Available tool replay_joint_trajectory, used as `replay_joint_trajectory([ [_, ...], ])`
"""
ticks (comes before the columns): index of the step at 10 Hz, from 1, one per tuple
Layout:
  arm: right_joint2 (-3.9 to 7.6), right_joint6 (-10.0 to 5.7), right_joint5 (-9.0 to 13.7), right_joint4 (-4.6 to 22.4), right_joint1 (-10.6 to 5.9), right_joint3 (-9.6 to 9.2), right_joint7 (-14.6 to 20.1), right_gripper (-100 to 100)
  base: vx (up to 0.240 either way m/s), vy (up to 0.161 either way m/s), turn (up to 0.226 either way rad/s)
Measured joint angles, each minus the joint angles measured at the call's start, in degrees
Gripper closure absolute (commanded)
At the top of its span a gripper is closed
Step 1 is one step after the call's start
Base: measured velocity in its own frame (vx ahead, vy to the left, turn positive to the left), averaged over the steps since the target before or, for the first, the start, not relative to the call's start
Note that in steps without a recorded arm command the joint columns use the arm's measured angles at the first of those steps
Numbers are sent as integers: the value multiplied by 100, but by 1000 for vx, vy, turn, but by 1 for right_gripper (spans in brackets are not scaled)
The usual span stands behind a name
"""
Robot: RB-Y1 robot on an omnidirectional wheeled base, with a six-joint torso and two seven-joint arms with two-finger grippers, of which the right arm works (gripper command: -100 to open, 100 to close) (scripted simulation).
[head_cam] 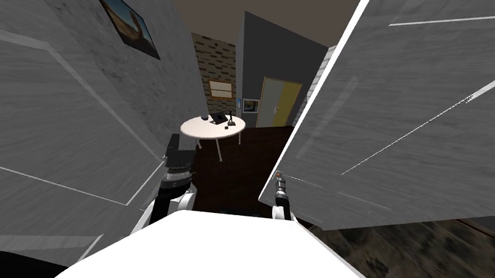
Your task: Push the door open
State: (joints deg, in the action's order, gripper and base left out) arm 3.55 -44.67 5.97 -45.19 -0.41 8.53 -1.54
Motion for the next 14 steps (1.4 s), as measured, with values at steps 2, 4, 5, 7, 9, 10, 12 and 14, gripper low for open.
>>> replay_joint_trajectory([
  [2,5,15,-1,2,-5,2,-3,100,-20,3,1],
  [4,-2,23,-3,14,9,-3,-4,100,-4,1,-1],
  [5,-2,24,-3,15,11,-3,-4,100,106,22,-31],
  [7,25,27,38,124,-7,56,-9,100,165,34,-49],
  [9,29,92,81,-8,69,130,-36,100,195,29,-46],
  [10,40,90,116,5,46,191,-52,100,229,34,-49],
  [12,66,66,188,95,-24,324,-95,100,230,33,-72],
  [14,42,148,273,-15,-3,478,-160,100,211,39,-71],
])
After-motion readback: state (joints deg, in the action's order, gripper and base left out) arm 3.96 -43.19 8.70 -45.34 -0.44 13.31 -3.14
